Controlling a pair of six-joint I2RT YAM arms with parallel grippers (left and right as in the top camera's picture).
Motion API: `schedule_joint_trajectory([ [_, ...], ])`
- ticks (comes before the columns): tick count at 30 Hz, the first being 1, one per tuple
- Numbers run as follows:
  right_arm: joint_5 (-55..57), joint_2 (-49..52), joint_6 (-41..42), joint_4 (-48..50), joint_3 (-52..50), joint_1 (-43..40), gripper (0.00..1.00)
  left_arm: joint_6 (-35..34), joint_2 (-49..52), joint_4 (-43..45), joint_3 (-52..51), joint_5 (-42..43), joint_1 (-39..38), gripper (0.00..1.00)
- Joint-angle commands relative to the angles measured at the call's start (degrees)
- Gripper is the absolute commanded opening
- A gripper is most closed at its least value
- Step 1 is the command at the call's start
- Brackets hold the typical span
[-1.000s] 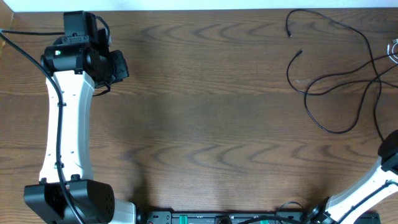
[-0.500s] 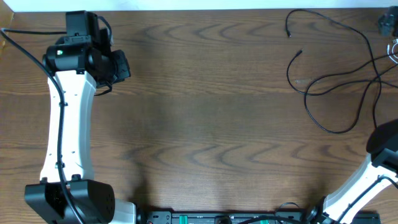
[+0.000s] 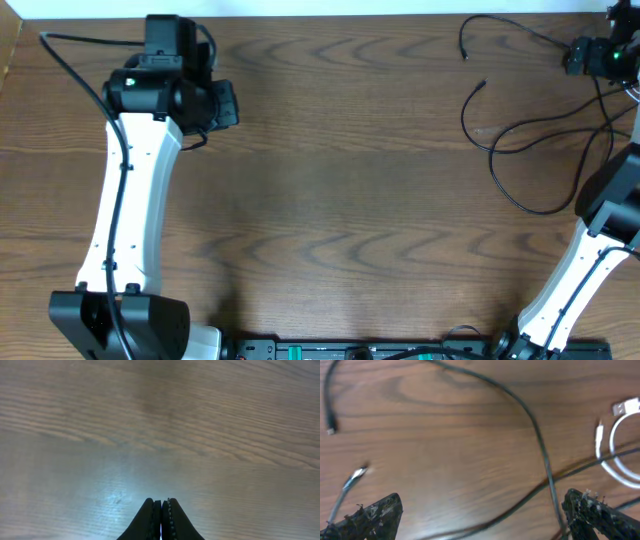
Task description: Untangle cables
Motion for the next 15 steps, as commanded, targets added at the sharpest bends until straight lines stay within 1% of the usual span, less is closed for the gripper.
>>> schedule_joint_trajectory([
  [1, 2.36, 2.19, -3.26, 3.15, 0.15, -0.48, 0.99, -0.35, 0.35, 0.96, -0.52, 0.15, -1.99, 0.09],
  [5, 2.58, 4.94, -4.94, 6.23, 0.15, -0.74, 0.98, -0.35, 0.35, 1.22, -0.52, 0.13, -3.13, 0.09],
  [15, 4.37, 9.64, -5.49, 10.71, 0.13, -1.14, 0.95, -1.01, 0.37, 1.2, -0.52, 0.15, -3.89, 0.09],
])
